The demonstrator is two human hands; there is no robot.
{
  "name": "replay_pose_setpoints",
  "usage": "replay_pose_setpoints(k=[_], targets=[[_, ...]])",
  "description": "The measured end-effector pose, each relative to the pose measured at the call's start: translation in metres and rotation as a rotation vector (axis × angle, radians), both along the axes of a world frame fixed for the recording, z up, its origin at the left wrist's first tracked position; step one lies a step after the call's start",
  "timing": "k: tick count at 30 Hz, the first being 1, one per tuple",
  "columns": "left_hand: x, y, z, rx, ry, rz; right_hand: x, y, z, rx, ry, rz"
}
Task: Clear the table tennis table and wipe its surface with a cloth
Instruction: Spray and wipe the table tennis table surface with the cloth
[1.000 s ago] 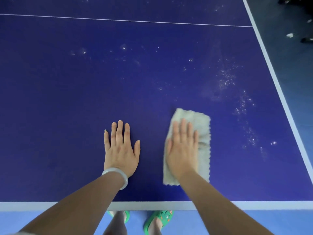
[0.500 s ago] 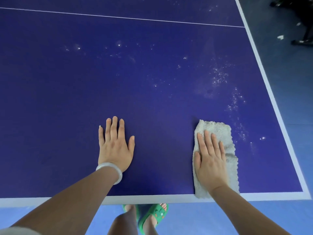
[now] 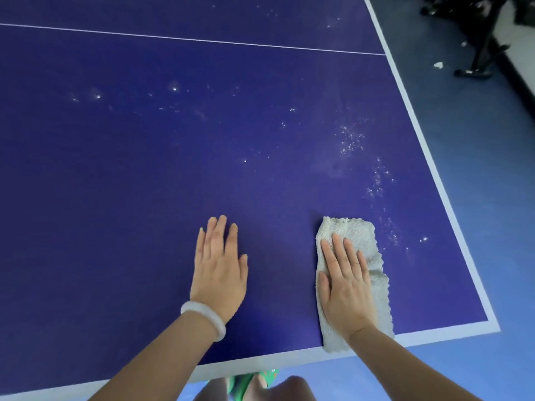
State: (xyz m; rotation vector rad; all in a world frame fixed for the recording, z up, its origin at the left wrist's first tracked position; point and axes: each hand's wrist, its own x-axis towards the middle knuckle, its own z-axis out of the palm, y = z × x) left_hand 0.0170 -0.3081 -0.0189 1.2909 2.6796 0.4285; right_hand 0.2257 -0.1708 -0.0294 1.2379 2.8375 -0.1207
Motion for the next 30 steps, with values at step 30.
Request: replay_pose_setpoints(k=[30], targets=[[0.083, 0.106, -0.022, -0.185, 0.146, 0.185, 0.108, 0.245, -0.003, -0.037, 0.051, -0.037]])
